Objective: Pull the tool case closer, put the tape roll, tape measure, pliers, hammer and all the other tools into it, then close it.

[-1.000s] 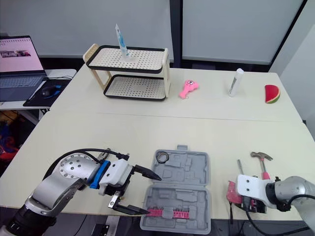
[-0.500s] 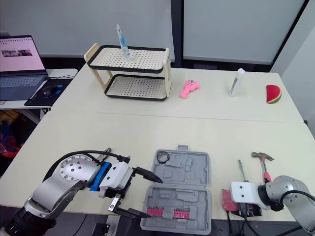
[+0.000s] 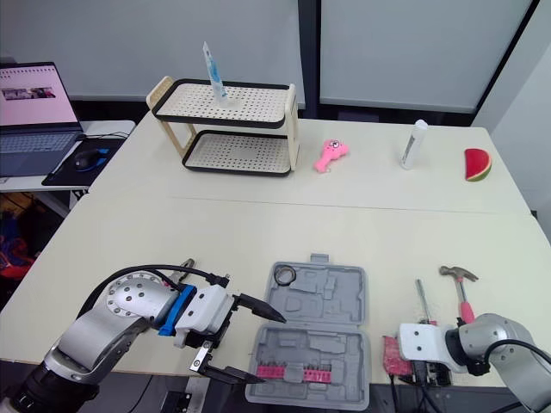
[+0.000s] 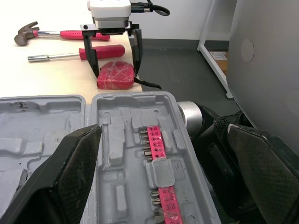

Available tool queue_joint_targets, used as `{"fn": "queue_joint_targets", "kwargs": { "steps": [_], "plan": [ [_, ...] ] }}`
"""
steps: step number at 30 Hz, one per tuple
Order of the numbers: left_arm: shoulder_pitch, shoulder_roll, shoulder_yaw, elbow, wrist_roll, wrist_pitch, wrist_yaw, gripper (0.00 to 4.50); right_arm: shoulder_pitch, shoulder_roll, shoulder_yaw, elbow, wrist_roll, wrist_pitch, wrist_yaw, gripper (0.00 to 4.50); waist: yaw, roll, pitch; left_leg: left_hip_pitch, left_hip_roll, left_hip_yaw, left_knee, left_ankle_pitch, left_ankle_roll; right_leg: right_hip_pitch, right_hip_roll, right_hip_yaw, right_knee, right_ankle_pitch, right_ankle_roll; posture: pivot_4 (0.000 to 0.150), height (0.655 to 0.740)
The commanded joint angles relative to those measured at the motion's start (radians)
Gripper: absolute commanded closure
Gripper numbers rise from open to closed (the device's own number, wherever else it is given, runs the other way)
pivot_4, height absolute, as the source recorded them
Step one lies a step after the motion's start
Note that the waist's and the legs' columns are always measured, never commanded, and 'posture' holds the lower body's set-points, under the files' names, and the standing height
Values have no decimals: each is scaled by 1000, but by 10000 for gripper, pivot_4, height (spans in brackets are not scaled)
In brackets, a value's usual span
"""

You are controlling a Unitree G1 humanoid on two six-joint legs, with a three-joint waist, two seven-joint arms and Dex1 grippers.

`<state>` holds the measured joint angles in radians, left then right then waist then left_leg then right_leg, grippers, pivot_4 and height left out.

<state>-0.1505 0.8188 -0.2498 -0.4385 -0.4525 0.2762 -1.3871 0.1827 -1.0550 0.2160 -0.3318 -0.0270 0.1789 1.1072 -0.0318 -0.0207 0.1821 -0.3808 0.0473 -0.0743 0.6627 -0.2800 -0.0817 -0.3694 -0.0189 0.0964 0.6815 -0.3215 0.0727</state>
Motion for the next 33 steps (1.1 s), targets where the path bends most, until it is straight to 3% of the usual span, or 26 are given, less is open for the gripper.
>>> {"fn": "queue_joint_targets", "kwargs": {
  "steps": [1, 8, 17, 33],
  "plan": [
    [3, 5, 3, -21, -6, -7, -3, 0, 4, -20, -64, -36, 35, -27, 12, 164, 0, 0, 0, 0, 0, 0, 0, 0, 0, 0, 0, 0, 0, 0, 0, 1500, 7350],
    [6, 11, 10, -29, -16, 4, -1, 0, 83, -38, -183, -4, 111, -138, 44, 164, 1, 0, 0, 0, 0, 0, 0, 0, 0, 0, 0, 0, 0, 0, 0, 1500, 7350],
    [7, 13, 11, -43, -21, 19, 4, 0, 92, -8, -154, 50, 53, -169, 1, 164, 0, 0, 0, 0, 0, 0, 0, 0, 0, 1, 0, 0, 0, 0, 0, 1500, 7350],
    [-6, 1, 0, -31, -10, 16, 7, 0, 109, 12, -122, -10, 3, -88, -31, 164, 0, 0, 0, 0, 0, 0, 0, 0, 0, 0, 0, 0, 0, 0, 0, 1500, 7350]
  ]
}}
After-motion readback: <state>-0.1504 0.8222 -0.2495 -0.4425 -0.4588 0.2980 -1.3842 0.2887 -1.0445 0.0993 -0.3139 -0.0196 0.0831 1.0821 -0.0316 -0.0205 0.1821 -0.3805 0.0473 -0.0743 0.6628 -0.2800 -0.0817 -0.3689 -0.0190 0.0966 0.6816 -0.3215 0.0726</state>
